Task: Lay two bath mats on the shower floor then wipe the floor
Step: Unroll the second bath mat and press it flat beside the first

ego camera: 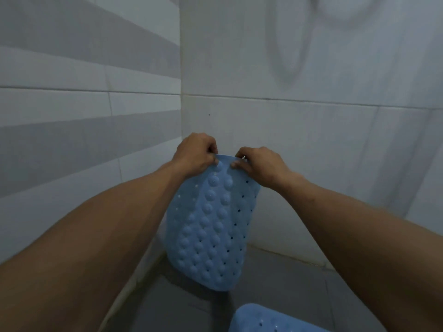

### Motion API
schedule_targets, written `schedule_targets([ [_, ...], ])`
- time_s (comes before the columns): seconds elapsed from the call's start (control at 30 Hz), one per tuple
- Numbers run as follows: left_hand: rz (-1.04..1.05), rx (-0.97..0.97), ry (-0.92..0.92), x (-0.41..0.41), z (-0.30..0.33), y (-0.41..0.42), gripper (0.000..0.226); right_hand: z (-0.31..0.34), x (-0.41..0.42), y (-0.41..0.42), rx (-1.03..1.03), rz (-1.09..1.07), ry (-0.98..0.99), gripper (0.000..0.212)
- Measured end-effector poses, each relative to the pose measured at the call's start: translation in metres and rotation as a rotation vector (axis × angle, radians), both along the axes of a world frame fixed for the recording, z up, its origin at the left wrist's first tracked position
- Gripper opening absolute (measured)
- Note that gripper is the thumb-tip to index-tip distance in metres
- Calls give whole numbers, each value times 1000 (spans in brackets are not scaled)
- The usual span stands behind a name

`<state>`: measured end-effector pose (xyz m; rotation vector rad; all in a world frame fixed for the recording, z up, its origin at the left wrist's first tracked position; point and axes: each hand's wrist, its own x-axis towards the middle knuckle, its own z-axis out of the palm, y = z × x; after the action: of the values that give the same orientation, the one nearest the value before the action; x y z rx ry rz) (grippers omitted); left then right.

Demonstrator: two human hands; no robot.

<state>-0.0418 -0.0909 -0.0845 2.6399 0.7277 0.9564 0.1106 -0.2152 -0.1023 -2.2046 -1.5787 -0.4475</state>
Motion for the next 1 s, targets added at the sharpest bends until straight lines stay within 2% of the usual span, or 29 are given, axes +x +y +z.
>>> schedule_targets([
  [0.07, -6, -2, -18, 2, 5, -24, 12, -1, 5, -30, 44, 69, 88, 33],
  [0.13, -17, 18, -16, 4, 6, -49, 10, 2, 10, -60, 0, 81, 173, 37],
  [0.27, 51, 68, -89, 1, 8, -89, 13, 7, 18, -114, -272, 12, 288, 46],
  [0.47, 171, 129, -215, -8, 12, -155, 11, -5, 27, -185, -483, -112, 207, 35],
  [0.6, 283, 130, -294, -19, 38, -209, 11, 0, 16, -232, -373, -96, 270, 25],
  [0.73, 306, 134, -274, -44, 84, -272, 12, 38, -1, -290, -352, -56, 270, 37],
  [0.83, 350, 133, -261, -68, 107, -306, 16, 69, -8, -338, -586, -125, 218, 58],
  [0.93, 417, 73, -318, -91, 122, -319, 17, 65, -5, -382, -707, -185, 237, 51],
  [1.0, 434, 38, -304, -103, 124, -321, 17, 47, -1, -407, -653, -182, 397, 47],
])
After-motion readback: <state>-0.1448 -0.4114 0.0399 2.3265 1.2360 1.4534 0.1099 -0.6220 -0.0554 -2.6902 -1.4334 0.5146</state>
